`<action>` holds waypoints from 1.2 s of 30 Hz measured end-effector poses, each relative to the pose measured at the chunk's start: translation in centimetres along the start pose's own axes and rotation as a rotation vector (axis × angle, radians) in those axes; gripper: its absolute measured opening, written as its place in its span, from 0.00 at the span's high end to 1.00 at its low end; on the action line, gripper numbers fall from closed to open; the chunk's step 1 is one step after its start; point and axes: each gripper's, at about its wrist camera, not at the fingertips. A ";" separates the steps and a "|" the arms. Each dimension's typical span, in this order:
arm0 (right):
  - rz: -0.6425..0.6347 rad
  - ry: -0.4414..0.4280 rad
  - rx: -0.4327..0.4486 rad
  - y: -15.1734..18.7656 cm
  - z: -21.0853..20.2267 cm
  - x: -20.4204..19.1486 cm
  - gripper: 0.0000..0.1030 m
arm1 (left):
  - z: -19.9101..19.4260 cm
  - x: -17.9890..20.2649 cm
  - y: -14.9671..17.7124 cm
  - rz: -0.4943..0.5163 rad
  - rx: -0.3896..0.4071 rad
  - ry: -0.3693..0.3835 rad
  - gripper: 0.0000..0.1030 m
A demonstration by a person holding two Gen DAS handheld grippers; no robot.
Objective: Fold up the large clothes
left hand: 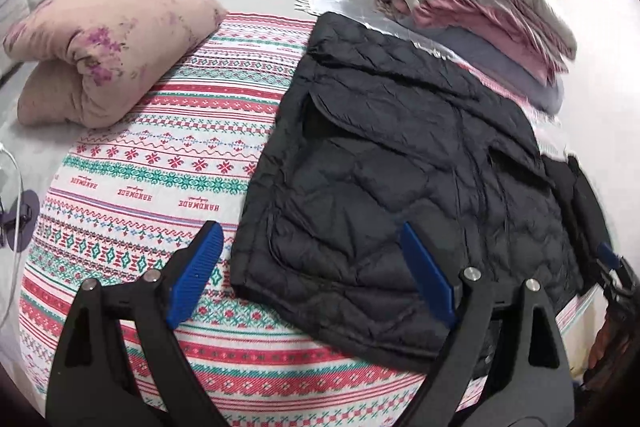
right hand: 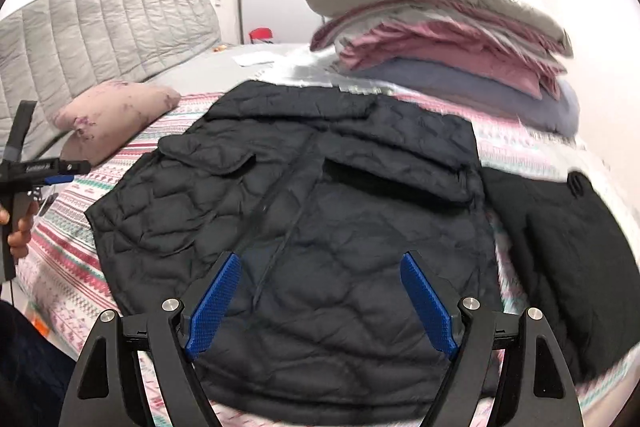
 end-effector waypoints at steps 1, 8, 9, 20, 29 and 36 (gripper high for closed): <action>0.019 0.013 -0.012 0.4 0.2 0.0 0.19 | 0.0 0.1 0.2 0.015 0.001 -0.010 0.13; 0.169 0.112 -0.066 2.7 -0.1 2.9 0.19 | 0.7 -2.1 0.1 -0.024 -0.017 -0.057 0.13; 0.210 0.124 -0.081 2.9 -0.1 4.0 0.19 | 0.8 -2.6 0.1 -0.039 -0.019 -0.060 0.13; 0.752 0.093 -0.288 8.8 1.4 16.9 0.19 | 3.1 -5.6 0.9 -0.169 -0.114 -0.044 0.22; 0.874 0.018 -0.320 10.7 3.2 18.6 0.20 | 5.9 -6.8 1.7 -0.266 -0.184 -0.034 0.36; 0.891 -0.084 -0.341 10.6 5.1 17.4 0.76 | 6.7 -5.7 2.3 -0.294 -0.193 0.036 0.89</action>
Point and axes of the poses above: each gripper's, at about its wrist camera, not at the fingertips, and z roughly the way its jaws point, x to its right, y to its underside, and after that the axes turned 4 degrees about y, right-handed
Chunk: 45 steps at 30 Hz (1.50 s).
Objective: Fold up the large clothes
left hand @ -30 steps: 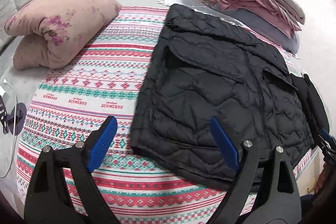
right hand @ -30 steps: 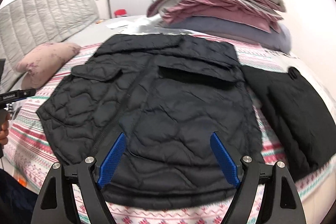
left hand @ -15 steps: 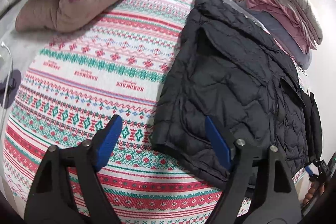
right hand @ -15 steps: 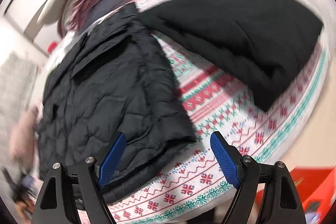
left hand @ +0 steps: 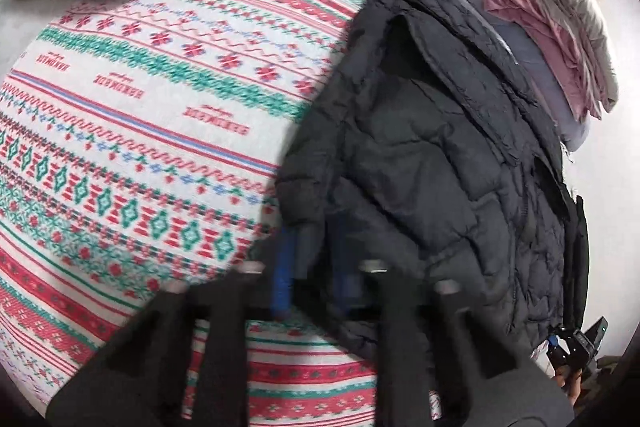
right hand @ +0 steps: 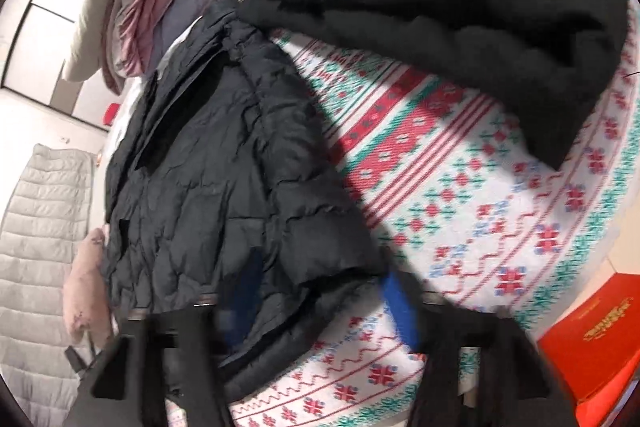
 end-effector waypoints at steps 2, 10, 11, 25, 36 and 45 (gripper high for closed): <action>-0.005 -0.008 0.008 0.2 0.0 -0.4 0.87 | -0.6 0.6 0.1 0.010 0.023 -0.017 0.91; -0.033 -0.002 0.135 0.3 -2.7 -1.7 0.93 | -4.7 1.3 1.9 -0.002 0.040 -0.039 0.92; -0.029 -0.010 0.146 0.3 -3.0 -1.7 0.93 | -5.5 1.6 2.7 0.009 0.045 -0.044 0.92; -0.033 -0.064 -0.031 1.1 -1.0 -1.3 0.59 | -6.1 -3.2 6.5 -0.096 -0.034 0.012 0.86; -0.021 -0.047 0.010 1.4 -1.3 -0.9 0.90 | -4.9 -2.3 6.1 -0.072 -0.049 0.023 0.91; -0.061 -0.191 0.161 2.4 -6.6 -2.6 0.95 | -10.8 -1.7 6.8 -0.059 0.062 0.127 0.94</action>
Point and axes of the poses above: each gripper's, at about its wrist camera, not at the fingertips, and z roughly the way its jaws point, x to its right, y to its underside, and after that the axes turned 4 degrees about y, right-handed
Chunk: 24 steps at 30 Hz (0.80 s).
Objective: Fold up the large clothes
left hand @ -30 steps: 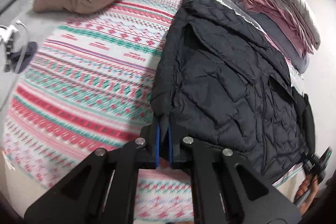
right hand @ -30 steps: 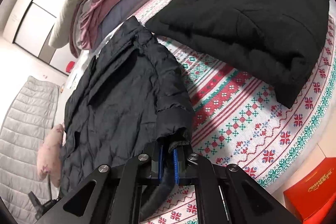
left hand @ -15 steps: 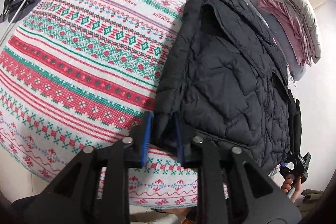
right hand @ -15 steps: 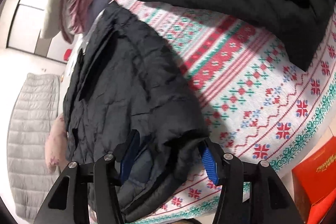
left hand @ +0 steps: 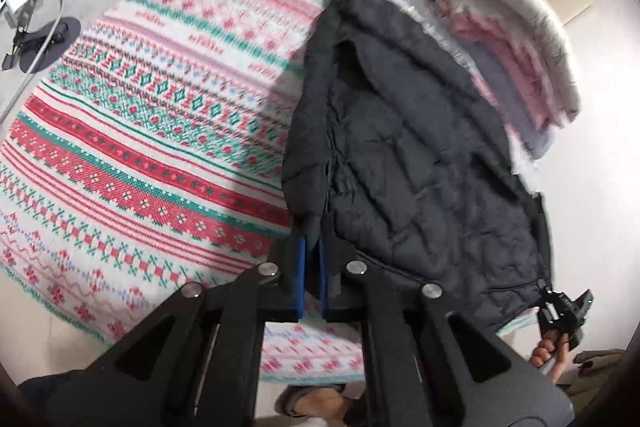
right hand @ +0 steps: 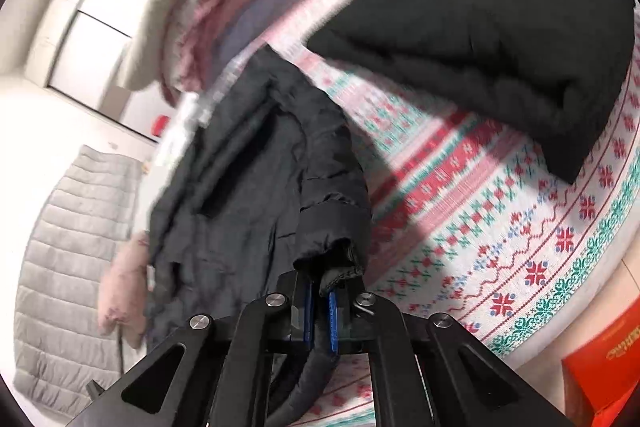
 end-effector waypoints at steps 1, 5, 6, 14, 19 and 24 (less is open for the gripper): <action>-0.010 -0.013 0.011 0.0 -0.5 -0.4 0.95 | -0.9 0.1 0.3 -0.001 0.009 0.019 0.94; -0.048 -0.090 0.056 0.4 -3.6 -1.5 0.96 | -4.5 -0.3 1.9 -0.022 0.055 0.101 0.94; -0.044 -0.122 0.067 0.6 -4.5 -1.5 0.96 | -5.4 -0.5 2.4 -0.032 0.074 0.121 0.94; -0.107 -0.214 0.142 1.8 -9.9 -2.8 0.96 | -9.4 0.1 4.7 -0.004 0.205 0.167 0.95; -0.192 -0.305 0.196 2.8 -12.1 -5.6 0.96 | -11.4 1.4 5.0 0.026 0.262 0.232 0.95; -0.197 -0.360 0.263 2.8 -14.7 -6.6 0.96 | -13.1 1.4 4.2 -0.036 0.306 0.309 0.95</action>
Point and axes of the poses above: each gripper's, at about its wrist camera, not at the fingertips, and z roughly the way its jaws point, x to its right, y to its underside, and after that the axes turned 4 degrees about y, right-handed
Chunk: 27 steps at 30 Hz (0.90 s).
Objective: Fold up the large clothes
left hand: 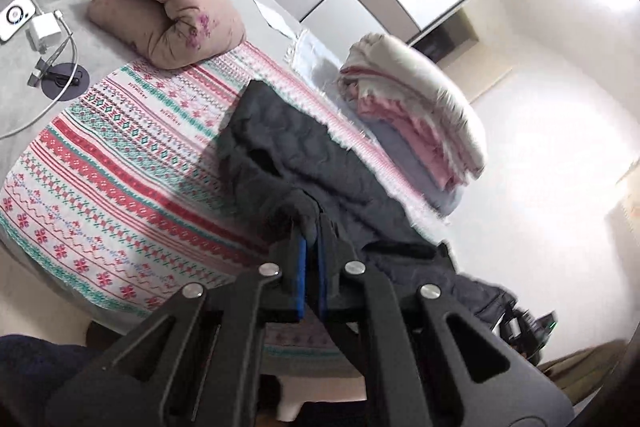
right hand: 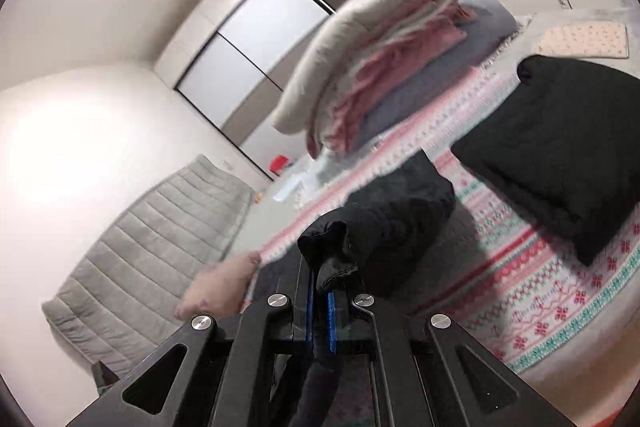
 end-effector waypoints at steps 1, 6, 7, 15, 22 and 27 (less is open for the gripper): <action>0.013 -0.005 0.016 -0.4 -0.2 0.0 0.96 | -0.1 0.3 -0.4 -0.017 0.013 0.009 0.95; 0.095 -0.028 0.051 -3.4 1.8 -0.7 0.96 | 1.9 2.6 -4.2 -0.052 0.069 -0.001 0.95; 0.116 -0.028 0.044 -4.3 3.3 -1.0 0.96 | 3.2 2.9 -5.3 -0.082 0.079 -0.020 0.95; 0.155 0.266 0.033 -7.4 19.2 -0.7 0.92 | 17.6 1.2 -13.8 -0.221 0.195 -0.219 0.79; 0.256 0.470 -0.190 -3.8 27.6 8.1 0.80 | 27.0 -9.7 -13.8 -0.450 -0.019 -0.260 0.60; 0.163 0.587 -0.074 -4.8 27.1 9.8 0.54 | 27.0 -8.5 -15.8 -0.227 0.040 -0.354 0.30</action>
Point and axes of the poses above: each gripper's, at about its wrist camera, not at the fingertips, and z roughly the way its jaws point, x to its right, y to its underside, and after that the axes turned 4 degrees about y, right-handed
